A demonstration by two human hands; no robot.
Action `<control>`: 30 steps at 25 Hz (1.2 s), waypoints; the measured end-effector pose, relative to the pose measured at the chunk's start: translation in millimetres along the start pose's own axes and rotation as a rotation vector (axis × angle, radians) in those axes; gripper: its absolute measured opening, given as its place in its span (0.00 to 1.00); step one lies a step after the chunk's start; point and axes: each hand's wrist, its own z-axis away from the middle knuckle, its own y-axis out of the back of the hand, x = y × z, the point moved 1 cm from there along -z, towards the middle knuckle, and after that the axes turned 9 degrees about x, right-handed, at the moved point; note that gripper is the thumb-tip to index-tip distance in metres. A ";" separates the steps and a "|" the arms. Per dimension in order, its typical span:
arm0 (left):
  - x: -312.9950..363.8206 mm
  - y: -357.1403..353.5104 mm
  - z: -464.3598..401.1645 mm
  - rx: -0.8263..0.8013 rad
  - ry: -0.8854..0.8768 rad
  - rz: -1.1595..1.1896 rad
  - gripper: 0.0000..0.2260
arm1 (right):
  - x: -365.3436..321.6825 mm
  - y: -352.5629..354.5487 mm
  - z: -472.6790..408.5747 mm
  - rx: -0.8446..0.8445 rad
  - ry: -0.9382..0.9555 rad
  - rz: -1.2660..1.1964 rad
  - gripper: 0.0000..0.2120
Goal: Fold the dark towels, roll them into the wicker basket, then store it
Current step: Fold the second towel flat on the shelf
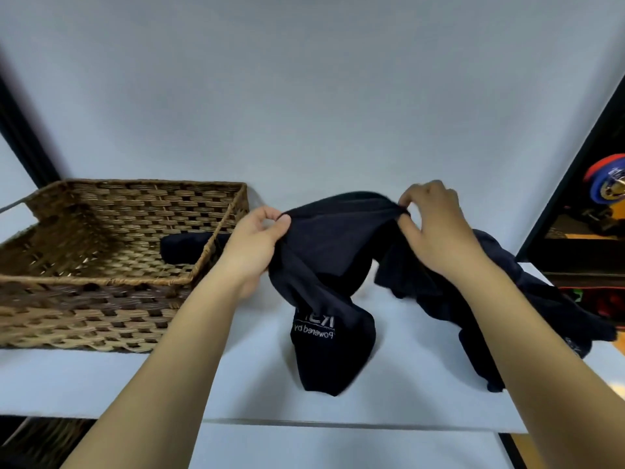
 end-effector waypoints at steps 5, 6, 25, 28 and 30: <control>-13.3 8.0 -5.2 0.041 -0.217 -0.581 0.03 | 15.4 -18.5 11.4 -0.322 -0.162 -0.060 0.04; -10.6 9.6 -5.6 0.049 -0.255 -0.637 0.02 | 20.9 -18.8 16.2 -0.342 -0.181 -0.051 0.06; 36.3 -1.2 22.6 -0.704 0.103 -1.038 0.09 | -6.8 50.8 38.2 -0.722 -0.350 -0.427 0.16; -0.4 2.5 37.8 -0.654 0.259 -0.969 0.13 | 6.4 -26.5 61.7 -0.760 -0.234 0.012 0.22; -17.5 9.7 42.6 -0.524 0.308 -0.882 0.17 | 17.2 -61.8 82.7 -0.858 -0.174 0.328 0.34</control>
